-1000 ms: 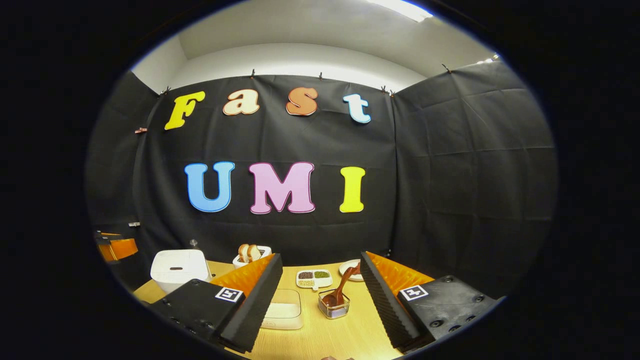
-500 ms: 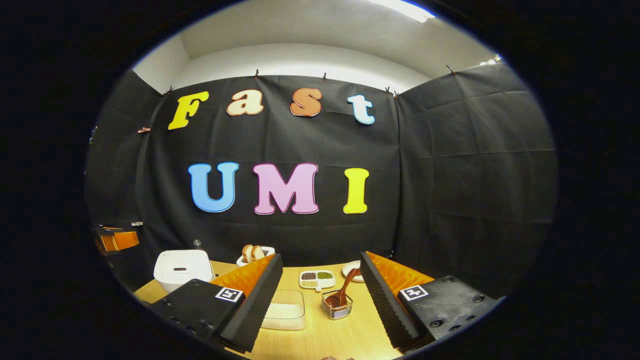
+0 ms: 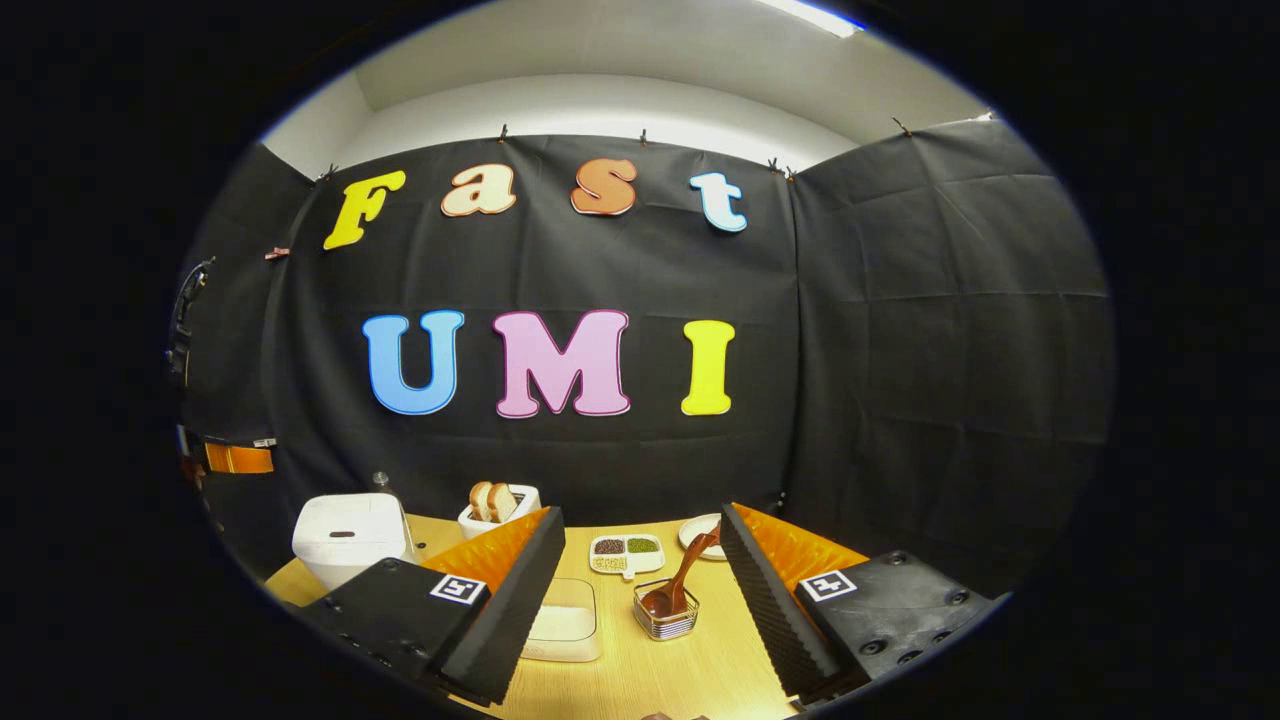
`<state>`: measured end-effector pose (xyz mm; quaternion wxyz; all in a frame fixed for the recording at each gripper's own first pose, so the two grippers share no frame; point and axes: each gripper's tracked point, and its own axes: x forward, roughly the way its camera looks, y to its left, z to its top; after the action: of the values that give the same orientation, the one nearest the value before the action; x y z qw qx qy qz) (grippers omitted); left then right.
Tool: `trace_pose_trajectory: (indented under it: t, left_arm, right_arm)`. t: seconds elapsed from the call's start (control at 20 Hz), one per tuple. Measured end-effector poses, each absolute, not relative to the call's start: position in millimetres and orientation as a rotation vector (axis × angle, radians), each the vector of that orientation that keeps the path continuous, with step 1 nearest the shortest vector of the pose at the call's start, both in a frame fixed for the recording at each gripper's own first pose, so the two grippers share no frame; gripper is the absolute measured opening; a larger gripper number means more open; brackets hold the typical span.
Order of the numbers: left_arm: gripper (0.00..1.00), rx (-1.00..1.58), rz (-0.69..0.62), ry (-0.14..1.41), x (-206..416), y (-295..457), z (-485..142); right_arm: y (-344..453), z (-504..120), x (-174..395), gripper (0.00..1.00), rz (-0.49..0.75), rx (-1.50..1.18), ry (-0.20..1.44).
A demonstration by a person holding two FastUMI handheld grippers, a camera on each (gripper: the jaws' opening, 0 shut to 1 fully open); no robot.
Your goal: Close the left gripper, press the button to open the rice cooker; take a wooden spoon from the chopstick holder with the right hand, scoop a spoonful of rice and pour it into the rice cooker, then put the wooden spoon back into the chopstick holder.
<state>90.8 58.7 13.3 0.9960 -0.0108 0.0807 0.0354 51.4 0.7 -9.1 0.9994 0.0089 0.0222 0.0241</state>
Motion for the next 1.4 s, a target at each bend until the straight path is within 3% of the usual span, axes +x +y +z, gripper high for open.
trace_pose_trajectory:
  t: [0.05,0.2,0.3,0.85,1.4]
  left_arm:
    - [0.46,-0.035,0.067,0.174,98,59,11]
    - [0.18,-0.056,0.104,0.216,120,72,-1]
    - [0.09,-0.084,0.118,0.237,132,80,-10]
    - [0.06,-0.222,0.212,0.447,213,132,-110]
    - [0.07,-0.135,0.227,0.524,212,130,-146]
  right_arm:
    - [-2,-12,56,0.98,0.048,0.019,0.05]
    - [-8,-20,74,0.98,0.056,0.015,0.071]
    - [-11,-27,85,0.98,0.064,0.006,0.088]
    - [-38,-61,123,0.98,0.065,0.019,0.158]
    - [-51,-76,120,0.98,0.057,0.015,0.197]
